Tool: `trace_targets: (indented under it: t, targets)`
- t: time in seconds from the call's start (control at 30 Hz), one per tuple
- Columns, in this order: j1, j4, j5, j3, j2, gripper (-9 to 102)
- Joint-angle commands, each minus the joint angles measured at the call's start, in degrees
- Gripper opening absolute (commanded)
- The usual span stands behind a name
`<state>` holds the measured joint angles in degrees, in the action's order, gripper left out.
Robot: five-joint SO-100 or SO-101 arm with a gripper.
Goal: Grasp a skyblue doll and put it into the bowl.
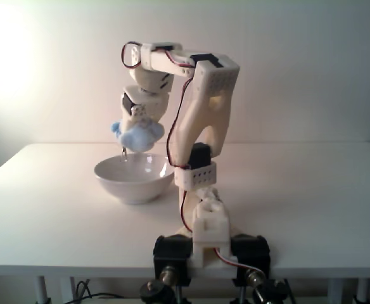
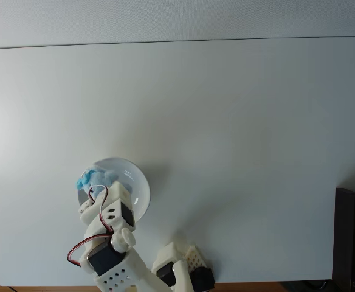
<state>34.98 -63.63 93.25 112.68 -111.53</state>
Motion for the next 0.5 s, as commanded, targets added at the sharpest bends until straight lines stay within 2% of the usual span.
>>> trace_targets:
  t: [0.0, 0.27, 0.47]
  targets:
    - [0.8, 0.8, -0.4, 1.2, -1.3, 0]
    - [0.8, 0.9, -0.4, 3.0, -0.8, 0]
    - [0.8, 1.0, -0.4, 2.9, 5.9, 0]
